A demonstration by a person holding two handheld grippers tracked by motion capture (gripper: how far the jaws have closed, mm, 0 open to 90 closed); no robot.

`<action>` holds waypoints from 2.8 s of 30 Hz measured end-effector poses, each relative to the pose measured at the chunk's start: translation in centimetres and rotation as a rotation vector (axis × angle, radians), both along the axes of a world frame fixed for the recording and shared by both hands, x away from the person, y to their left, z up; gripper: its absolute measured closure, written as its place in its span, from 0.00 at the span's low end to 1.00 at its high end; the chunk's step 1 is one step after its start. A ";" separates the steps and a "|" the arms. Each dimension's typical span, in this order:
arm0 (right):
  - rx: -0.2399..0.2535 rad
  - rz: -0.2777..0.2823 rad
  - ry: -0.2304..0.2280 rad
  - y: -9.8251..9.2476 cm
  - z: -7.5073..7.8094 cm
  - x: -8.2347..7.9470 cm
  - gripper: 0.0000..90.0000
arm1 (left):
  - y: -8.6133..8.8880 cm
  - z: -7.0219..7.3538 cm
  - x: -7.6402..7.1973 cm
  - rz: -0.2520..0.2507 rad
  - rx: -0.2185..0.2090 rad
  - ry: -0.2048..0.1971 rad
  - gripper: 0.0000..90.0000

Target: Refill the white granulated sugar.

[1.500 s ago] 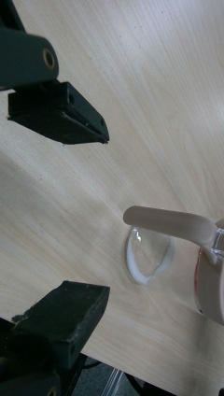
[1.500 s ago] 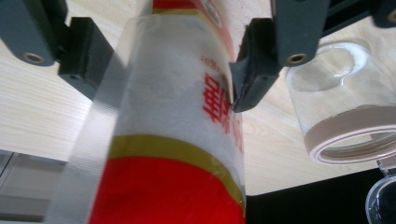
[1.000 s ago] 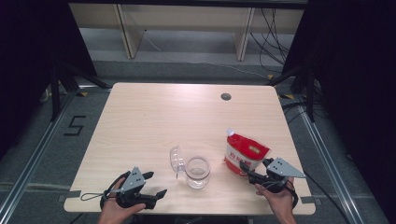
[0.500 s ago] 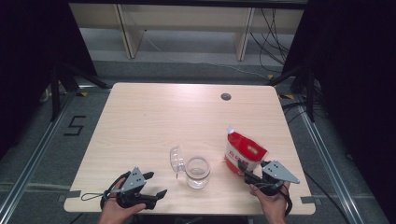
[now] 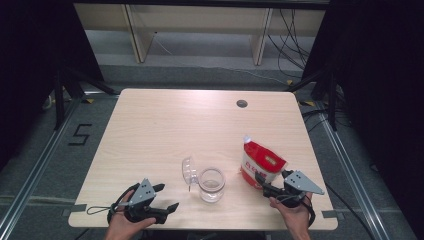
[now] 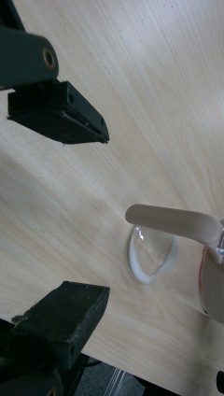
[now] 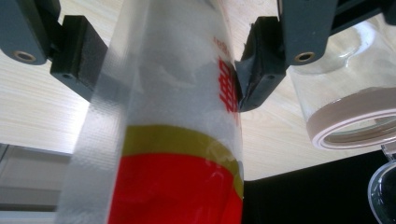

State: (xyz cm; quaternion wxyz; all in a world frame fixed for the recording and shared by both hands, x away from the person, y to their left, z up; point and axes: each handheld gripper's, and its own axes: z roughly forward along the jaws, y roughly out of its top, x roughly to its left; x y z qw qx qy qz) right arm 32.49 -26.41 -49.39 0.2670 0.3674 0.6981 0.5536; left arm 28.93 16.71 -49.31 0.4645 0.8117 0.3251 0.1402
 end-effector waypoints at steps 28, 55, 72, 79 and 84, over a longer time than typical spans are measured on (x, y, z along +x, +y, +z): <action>-0.041 0.066 -0.027 0.4 -0.9 1.0 0.34 | 0.0 0.0 0.5 0.004 -0.017 0.005 0.23; -0.083 0.094 0.007 1.1 -1.4 1.1 0.32 | 0.0 0.1 0.3 -0.003 -0.023 0.003 0.22; -0.069 0.111 -0.076 1.1 -1.7 1.8 0.38 | -0.1 0.0 0.0 -0.006 -0.027 -0.008 0.22; -0.049 0.112 -0.090 1.0 -1.8 2.1 0.40 | -0.2 -0.1 0.0 -0.017 -0.017 0.000 0.22; -0.043 0.083 -0.078 1.1 -1.9 2.0 0.42 | -0.3 -0.3 0.0 -0.008 -0.019 0.012 0.22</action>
